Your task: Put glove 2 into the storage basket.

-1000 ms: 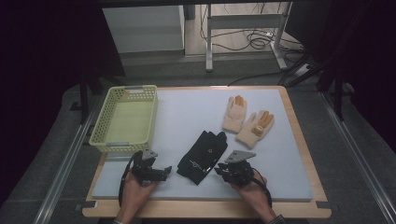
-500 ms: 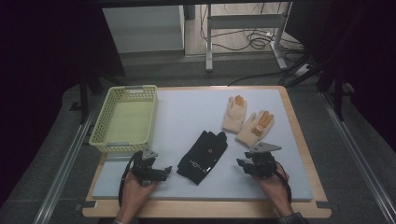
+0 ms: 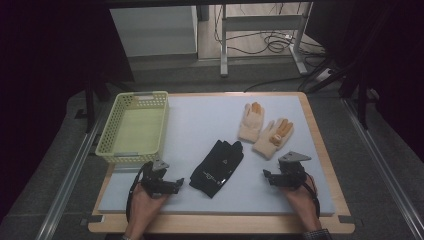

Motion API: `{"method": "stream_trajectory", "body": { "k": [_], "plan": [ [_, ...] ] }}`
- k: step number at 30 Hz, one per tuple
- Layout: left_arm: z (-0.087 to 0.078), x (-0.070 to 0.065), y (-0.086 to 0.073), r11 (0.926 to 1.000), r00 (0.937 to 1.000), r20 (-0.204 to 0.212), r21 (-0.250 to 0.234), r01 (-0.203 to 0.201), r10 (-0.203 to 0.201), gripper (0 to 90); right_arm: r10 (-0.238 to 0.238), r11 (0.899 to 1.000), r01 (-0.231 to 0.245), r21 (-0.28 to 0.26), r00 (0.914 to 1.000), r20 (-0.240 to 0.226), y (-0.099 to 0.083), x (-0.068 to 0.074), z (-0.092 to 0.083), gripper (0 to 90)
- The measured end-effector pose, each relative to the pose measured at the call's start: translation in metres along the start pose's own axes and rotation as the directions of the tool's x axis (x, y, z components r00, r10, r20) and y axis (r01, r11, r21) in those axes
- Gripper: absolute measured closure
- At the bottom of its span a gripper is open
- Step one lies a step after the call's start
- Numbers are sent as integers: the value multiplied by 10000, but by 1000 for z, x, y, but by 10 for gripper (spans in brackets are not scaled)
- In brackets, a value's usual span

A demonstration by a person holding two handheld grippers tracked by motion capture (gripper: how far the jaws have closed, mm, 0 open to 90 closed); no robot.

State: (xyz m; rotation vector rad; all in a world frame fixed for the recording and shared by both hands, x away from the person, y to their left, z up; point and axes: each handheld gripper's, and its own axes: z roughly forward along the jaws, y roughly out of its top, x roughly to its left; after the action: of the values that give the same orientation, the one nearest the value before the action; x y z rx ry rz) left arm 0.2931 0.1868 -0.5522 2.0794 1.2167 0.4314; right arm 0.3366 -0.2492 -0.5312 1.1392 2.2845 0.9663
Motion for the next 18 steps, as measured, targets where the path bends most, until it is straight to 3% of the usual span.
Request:
{"method": "stream_trajectory", "body": {
  "k": [13,18],
  "plan": [
    [-7,1,6,9992,9989,317,197,-360,354,50,22,10000,-22,-59,10000,13,-1,0,0,247],
    [-16,-3,10,9987,9952,856,112,-490,479,20,21,10000,-21,-65,10000,13,-1,0,0,246]
  ]
}}
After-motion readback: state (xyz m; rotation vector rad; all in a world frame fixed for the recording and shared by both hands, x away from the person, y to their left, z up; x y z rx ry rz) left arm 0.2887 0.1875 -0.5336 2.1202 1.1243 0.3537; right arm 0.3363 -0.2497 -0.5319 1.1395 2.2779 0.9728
